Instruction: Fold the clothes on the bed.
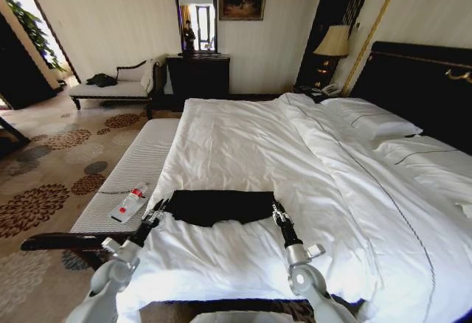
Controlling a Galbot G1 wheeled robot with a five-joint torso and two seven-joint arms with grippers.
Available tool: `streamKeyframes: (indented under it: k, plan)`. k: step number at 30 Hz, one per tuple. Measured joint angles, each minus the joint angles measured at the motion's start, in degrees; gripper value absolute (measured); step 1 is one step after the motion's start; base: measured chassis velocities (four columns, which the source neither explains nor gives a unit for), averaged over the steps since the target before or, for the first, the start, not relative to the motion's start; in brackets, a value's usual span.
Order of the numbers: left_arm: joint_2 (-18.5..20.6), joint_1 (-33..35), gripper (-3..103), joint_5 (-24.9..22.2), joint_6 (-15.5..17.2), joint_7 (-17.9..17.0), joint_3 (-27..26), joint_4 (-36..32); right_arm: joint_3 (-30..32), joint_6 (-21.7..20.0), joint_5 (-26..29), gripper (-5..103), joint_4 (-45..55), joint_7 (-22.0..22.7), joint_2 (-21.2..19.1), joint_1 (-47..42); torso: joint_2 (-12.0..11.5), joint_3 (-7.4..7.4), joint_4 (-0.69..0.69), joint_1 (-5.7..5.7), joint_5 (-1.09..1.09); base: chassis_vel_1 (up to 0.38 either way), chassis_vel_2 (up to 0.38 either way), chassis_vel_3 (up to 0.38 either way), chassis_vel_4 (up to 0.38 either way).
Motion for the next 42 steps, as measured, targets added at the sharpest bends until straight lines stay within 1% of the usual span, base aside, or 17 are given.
streamKeyframes:
  k: [2, 3, 6, 7, 8, 11, 12, 13, 14, 15, 16, 18, 20, 28, 30, 34, 42]
  plan:
    - [0.09, -0.85, 66, -0.88, 0.67, -2.56, -1.57, 0.4, 0.16, -2.35, 0.31, 66, 0.01, 4.13, 0.13, 0.3, 0.0, 0.01, 0.0, 0.01, 0.01, 0.0, 0.0, 0.0, 0.0]
    - [0.09, -0.85, 66, -0.88, 0.67, -2.56, -1.57, 0.4, 0.16, -2.35, 0.31, 66, 0.01, 4.13, 0.13, 0.3, 0.0, 0.01, 0.0, 0.01, 0.01, 0.0, 0.0, 0.0, 0.0]
    - [-0.14, -3.99, 77, 3.14, 2.49, -13.02, -2.5, -0.15, -0.35, -5.19, 0.04, 82, -1.32, 8.63, 0.53, 1.68, -0.01, 0.01, -0.01, 0.01, 0.01, 0.0, 0.0, 0.0, 0.0]
    - [-0.14, -3.99, 77, 3.14, 2.49, -13.02, -2.5, -0.15, -0.35, -5.19, 0.04, 82, -1.32, 8.63, 0.53, 1.68, -0.01, 0.01, -0.01, 0.01, 0.01, 0.0, 0.0, 0.0, 0.0]
    - [-0.24, -5.11, 83, 4.52, 3.11, -17.0, -2.74, -1.37, -0.35, -5.75, -0.15, 88, -0.92, 9.63, 0.64, 2.04, -0.01, 0.01, -0.03, 0.01, 0.01, 0.0, 0.0, 0.0, 0.0]
    - [-0.19, -6.57, 97, 5.58, 7.45, -26.54, -3.83, -7.91, -0.22, -6.86, -0.43, 97, 2.0, 12.21, 0.24, 3.16, -0.02, 0.01, -0.01, 0.02, 0.02, 0.0, 0.0, 0.0, 0.0]
    - [-0.14, -6.74, 97, 5.88, 8.65, -28.28, -3.9, -9.55, -0.23, -7.0, -0.64, 99, 2.44, 12.72, 0.07, 3.45, -0.02, 0.01, 0.0, 0.02, 0.03, 0.0, 0.0, 0.0, 0.0]
    - [0.56, -7.72, 100, 14.61, 14.98, -38.75, -0.25, -16.73, -1.38, -9.17, -3.13, 100, 3.55, 17.3, -1.22, 7.93, -0.01, 0.01, -0.02, 0.0, 0.05, 0.0, 0.0, 0.0, 0.0]
    - [0.67, -8.18, 100, 20.23, 17.38, -42.59, 2.39, -17.78, -2.3, -10.97, -4.96, 100, 2.87, 19.43, -1.69, 10.73, -0.01, 0.01, -0.01, 0.01, 0.03, 0.0, 0.0, 0.0, 0.0]
    - [0.68, -8.84, 100, 24.46, 19.18, -45.46, 4.94, -17.94, -3.2, -12.62, -6.68, 100, 2.02, 20.9, -2.14, 12.77, -0.01, 0.01, 0.01, 0.01, 0.03, 0.0, 0.0, 0.0, 0.0]
    - [0.68, -8.84, 100, 24.46, 19.18, -45.46, 4.94, -17.94, -3.2, -12.62, -6.68, 100, 2.02, 20.9, -2.14, 12.77, -0.01, 0.01, 0.01, 0.01, 0.03, 0.0, 0.0, 0.0, 0.0]
    - [0.64, -11.16, 100, 29.56, 21.96, -51.01, 10.4, -16.98, -5.76, -17.76, -11.84, 100, -0.09, 23.93, -3.4, 17.07, -0.02, 0.02, 0.02, 0.02, 0.02, 0.0, 0.0, 0.0, 0.0]
    - [0.58, -13.43, 100, 31.29, 23.66, -55.02, 15.42, -15.06, -8.93, -21.71, -16.74, 100, -2.55, 25.6, -4.79, 20.83, -0.02, 0.02, -0.03, 0.03, 0.0, 0.0, 0.0, 0.0, 0.0]
    - [0.35, -16.46, 100, 33.6, 23.93, -57.35, 25.42, -10.9, -16.52, -27.02, -18.56, 100, -8.12, 28.52, -5.8, 27.37, -0.02, 0.02, 0.01, 0.02, 0.03, 0.0, 0.0, 0.0, 0.0]
    - [1.56, -15.75, 100, 34.87, 25.18, -58.21, 27.42, -11.08, -18.0, -31.61, -15.68, 100, -5.98, 31.38, -7.05, 26.86, -0.02, 0.02, -0.01, 0.03, 0.01, 0.0, 0.0, 0.0, 0.0]
    - [4.82, -13.76, 100, 35.77, 25.38, -58.36, 28.16, -11.78, -19.29, -34.55, -13.84, 100, -2.68, 34.15, -8.69, 24.43, -0.02, 0.01, -0.01, 0.02, 0.03, 0.0, 0.0, 0.0, 0.0]
    - [10.97, -7.13, 100, 37.79, 22.77, -58.18, 24.99, -14.4, -17.69, -34.16, -17.78, 100, 4.8, 37.62, -11.33, 15.01, 0.0, 0.0, 0.01, 0.01, 0.0, 0.0, 0.0, 0.0, 0.0]
